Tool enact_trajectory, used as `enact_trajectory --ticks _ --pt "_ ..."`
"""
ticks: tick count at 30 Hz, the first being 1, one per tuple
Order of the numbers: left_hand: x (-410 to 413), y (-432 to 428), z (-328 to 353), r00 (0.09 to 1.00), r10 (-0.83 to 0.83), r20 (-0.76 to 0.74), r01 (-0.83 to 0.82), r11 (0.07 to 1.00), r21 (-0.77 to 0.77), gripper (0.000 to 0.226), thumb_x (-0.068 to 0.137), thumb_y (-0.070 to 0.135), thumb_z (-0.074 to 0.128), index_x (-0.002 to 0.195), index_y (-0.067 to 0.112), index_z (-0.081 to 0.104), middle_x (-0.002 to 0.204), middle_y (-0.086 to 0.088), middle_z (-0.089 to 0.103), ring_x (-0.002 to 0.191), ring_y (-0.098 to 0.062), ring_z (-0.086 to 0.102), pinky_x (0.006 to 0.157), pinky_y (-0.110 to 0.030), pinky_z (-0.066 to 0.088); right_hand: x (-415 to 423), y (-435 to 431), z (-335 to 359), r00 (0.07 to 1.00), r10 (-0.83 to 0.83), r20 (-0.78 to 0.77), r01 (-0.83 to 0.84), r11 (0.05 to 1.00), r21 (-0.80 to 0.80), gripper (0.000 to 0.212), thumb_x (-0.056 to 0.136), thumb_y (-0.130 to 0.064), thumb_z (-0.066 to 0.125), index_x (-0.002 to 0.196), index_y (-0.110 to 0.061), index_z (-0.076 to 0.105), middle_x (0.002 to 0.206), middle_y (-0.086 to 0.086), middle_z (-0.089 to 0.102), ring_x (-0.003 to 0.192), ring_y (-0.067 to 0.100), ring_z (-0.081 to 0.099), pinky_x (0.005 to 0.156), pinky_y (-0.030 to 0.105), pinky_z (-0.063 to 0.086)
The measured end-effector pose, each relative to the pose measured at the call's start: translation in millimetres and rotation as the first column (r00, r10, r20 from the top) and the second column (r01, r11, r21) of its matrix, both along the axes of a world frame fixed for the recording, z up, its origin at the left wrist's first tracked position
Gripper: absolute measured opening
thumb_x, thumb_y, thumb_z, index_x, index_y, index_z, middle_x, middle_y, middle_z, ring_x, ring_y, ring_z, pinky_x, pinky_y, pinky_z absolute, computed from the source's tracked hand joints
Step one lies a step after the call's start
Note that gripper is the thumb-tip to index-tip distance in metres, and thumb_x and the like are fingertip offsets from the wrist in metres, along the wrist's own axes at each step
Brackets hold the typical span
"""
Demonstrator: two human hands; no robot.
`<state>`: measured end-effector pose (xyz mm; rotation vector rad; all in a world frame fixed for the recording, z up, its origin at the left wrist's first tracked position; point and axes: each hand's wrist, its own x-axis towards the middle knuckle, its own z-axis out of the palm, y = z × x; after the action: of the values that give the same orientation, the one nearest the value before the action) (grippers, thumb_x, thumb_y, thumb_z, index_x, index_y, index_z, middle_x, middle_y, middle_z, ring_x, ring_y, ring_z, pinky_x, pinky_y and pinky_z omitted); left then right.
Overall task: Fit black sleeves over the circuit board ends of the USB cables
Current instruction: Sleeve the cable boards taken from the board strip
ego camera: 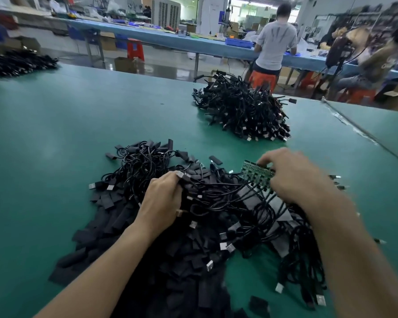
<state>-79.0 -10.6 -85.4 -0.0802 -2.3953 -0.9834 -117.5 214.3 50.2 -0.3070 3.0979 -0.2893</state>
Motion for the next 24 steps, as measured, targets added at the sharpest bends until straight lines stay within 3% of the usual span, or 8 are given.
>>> enact_trajectory --ticks 3,6,11,15,17,19,22,24 --pt "1.4 -1.4 2.5 0.998 0.043 -0.053 -0.029 0.969 0.244 0.024 0.097 0.001 0.044 0.099 0.015 0.064 0.093 0.006 0.068 0.089 -0.005 0.063 0.081 -0.016 0.046 0.8 -19.1 -23.8 0.986 -0.003 -0.168 0.011 0.999 0.046 0.036 0.086 0.003 0.048 0.115 -0.016 0.058 0.101 0.006 0.064 0.086 0.025 0.063 0.083 0.046 0.054" --pt "4.3 -1.3 4.9 0.993 0.067 -0.100 -0.025 0.925 0.378 0.024 0.095 0.012 0.041 0.098 0.017 0.064 0.095 0.003 0.067 0.090 -0.010 0.062 0.081 -0.018 0.046 4.4 -32.1 -46.3 0.942 0.022 -0.335 -0.039 0.998 -0.045 0.032 0.089 -0.003 0.044 0.111 -0.021 0.057 0.100 -0.003 0.062 0.093 0.021 0.058 0.086 0.039 0.033" --pt "9.3 -0.2 4.3 0.968 -0.229 -0.097 0.248 0.849 0.467 0.042 0.099 0.038 0.035 0.097 0.021 0.073 0.090 0.003 0.074 0.087 -0.013 0.069 0.079 -0.019 0.051 9.5 -38.9 -67.8 0.908 0.060 -0.415 -0.167 0.959 -0.227 0.025 0.092 -0.020 0.047 0.108 -0.029 0.064 0.096 -0.015 0.058 0.099 0.011 0.051 0.083 0.028 0.012" --pt "5.5 -1.9 3.8 0.985 -0.169 0.016 0.157 0.940 0.304 0.030 0.082 0.054 0.064 0.104 0.035 0.070 0.089 0.014 0.073 0.086 -0.012 0.070 0.078 -0.032 0.055 9.8 -40.7 -68.5 0.928 0.123 -0.352 -0.273 0.869 -0.413 0.031 0.090 -0.021 0.045 0.110 -0.031 0.068 0.094 -0.019 0.064 0.088 0.003 0.055 0.089 0.030 0.026" --pt "5.3 -0.7 4.8 0.989 -0.151 0.005 0.143 0.946 0.292 0.033 0.078 0.056 0.069 0.105 0.037 0.070 0.091 0.016 0.072 0.089 -0.012 0.069 0.080 -0.034 0.056 8.7 -38.4 -69.7 0.959 0.182 -0.217 -0.277 0.763 -0.584 0.031 0.092 -0.012 0.052 0.109 -0.033 0.069 0.072 -0.023 0.062 0.061 -0.003 0.050 0.075 0.025 0.038" --pt "6.0 -0.2 6.3 0.988 -0.144 -0.046 0.151 0.943 0.296 0.028 0.081 0.052 0.067 0.103 0.036 0.072 0.095 0.016 0.071 0.093 -0.012 0.068 0.081 -0.036 0.055 6.4 -35.7 -71.4 0.965 0.232 -0.123 -0.250 0.666 -0.702 0.034 0.091 -0.007 0.055 0.105 -0.033 0.070 0.064 -0.018 0.067 0.043 0.001 0.045 0.054 0.012 0.035" --pt "6.6 1.8 8.6 0.979 -0.174 -0.108 0.202 0.915 0.350 0.025 0.089 0.043 0.059 0.100 0.029 0.076 0.096 0.010 0.068 0.091 -0.016 0.066 0.072 -0.037 0.054 3.6 -34.7 -73.6 0.963 0.259 -0.071 -0.220 0.610 -0.762 0.035 0.091 -0.005 0.056 0.102 -0.035 0.070 0.072 -0.004 0.073 0.042 0.007 0.045 0.044 0.020 0.037" --pt "7.1 5.2 12.1 0.980 -0.167 -0.107 0.195 0.910 0.367 0.023 0.087 0.047 0.061 0.093 0.031 0.076 0.092 0.009 0.065 0.087 -0.015 0.064 0.068 -0.026 0.049 2.7 -35.7 -76.5 0.961 0.268 -0.069 -0.229 0.629 -0.743 0.034 0.090 -0.009 0.057 0.101 -0.038 0.069 0.078 0.000 0.074 0.053 0.024 0.057 0.051 0.030 0.049"
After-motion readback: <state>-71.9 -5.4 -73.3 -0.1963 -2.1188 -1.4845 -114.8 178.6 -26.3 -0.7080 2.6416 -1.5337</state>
